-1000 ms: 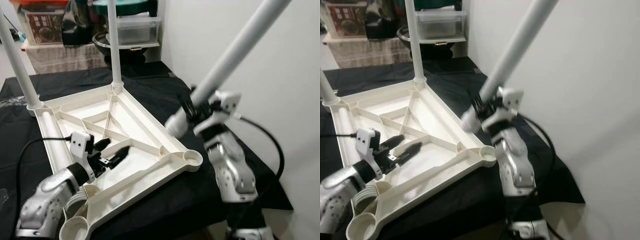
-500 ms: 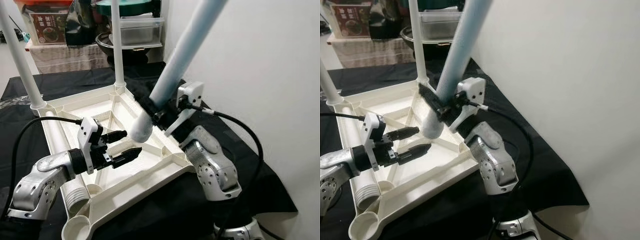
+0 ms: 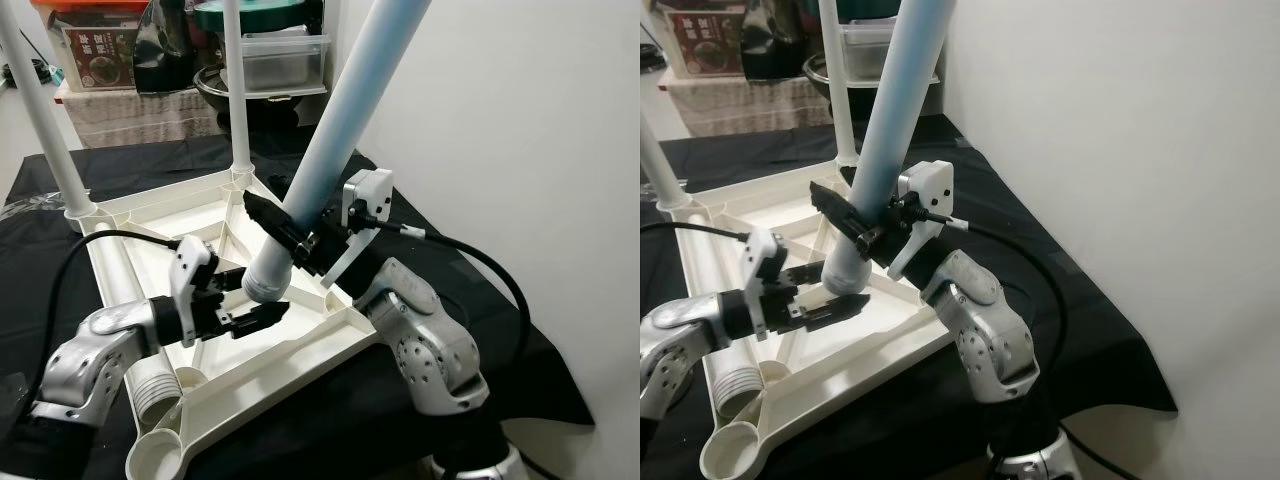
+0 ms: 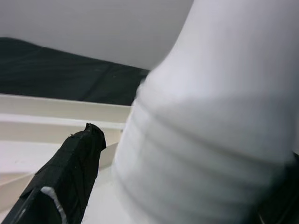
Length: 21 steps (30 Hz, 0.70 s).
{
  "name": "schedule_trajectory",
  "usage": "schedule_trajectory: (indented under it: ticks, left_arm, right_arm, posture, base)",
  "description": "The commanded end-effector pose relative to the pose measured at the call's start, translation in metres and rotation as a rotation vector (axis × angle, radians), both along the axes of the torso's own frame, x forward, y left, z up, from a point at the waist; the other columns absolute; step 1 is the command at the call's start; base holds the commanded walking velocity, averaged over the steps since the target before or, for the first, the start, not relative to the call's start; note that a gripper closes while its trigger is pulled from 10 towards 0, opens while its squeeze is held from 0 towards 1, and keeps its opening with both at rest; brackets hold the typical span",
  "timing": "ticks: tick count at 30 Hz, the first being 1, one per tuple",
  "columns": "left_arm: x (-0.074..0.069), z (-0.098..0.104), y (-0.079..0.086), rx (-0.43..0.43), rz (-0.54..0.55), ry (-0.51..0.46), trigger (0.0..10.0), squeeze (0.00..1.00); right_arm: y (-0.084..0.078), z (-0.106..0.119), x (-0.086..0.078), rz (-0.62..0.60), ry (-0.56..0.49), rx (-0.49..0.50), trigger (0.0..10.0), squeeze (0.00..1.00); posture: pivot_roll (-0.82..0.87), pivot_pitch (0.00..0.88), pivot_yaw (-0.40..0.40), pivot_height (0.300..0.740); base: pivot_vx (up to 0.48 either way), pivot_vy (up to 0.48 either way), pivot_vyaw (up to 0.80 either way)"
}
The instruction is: Building children table
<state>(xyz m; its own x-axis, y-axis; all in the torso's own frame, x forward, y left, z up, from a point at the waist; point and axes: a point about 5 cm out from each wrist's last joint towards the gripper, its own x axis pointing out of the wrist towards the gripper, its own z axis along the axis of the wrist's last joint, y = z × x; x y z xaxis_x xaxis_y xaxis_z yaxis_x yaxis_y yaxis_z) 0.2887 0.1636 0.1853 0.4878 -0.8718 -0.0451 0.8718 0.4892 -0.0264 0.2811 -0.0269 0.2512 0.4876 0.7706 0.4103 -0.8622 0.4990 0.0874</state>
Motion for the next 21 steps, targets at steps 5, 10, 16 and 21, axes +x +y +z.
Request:
schedule_trajectory:
  ticks: [5, 10, 16, 21]
  left_arm:
    - [0.003, -0.001, -0.009, 0.014, -0.042, -0.005, 10.0, 0.00]
    - [0.005, -0.003, -0.018, 0.038, -0.085, -0.011, 10.0, 0.00]
    - [0.005, -0.003, -0.020, 0.034, -0.091, -0.019, 9.6, 0.00]
    - [-0.001, -0.007, -0.022, 0.021, -0.132, -0.009, 0.0, 0.00]
  right_arm:
    - [0.006, 0.000, -0.010, 0.057, 0.002, 0.007, 0.0, 0.00]
    - [0.012, -0.003, -0.017, 0.106, 0.022, -0.003, 0.0, 0.00]
    - [0.013, -0.004, -0.018, 0.112, 0.028, -0.003, 0.0, 0.00]
    - [0.011, -0.002, -0.017, 0.106, 0.042, 0.016, 0.0, 0.00]
  posture:
    - [-0.03, 0.000, -0.033, 0.740]
    - [-0.03, 0.000, -0.034, 0.740]
    - [-0.03, 0.000, -0.034, 0.740]
    - [-0.03, 0.000, -0.039, 0.740]
  base:
    - [0.000, 0.000, 0.00]
    - [0.000, 0.000, 0.00]
    - [0.000, 0.000, 0.00]
    - [0.000, 0.000, 0.00]
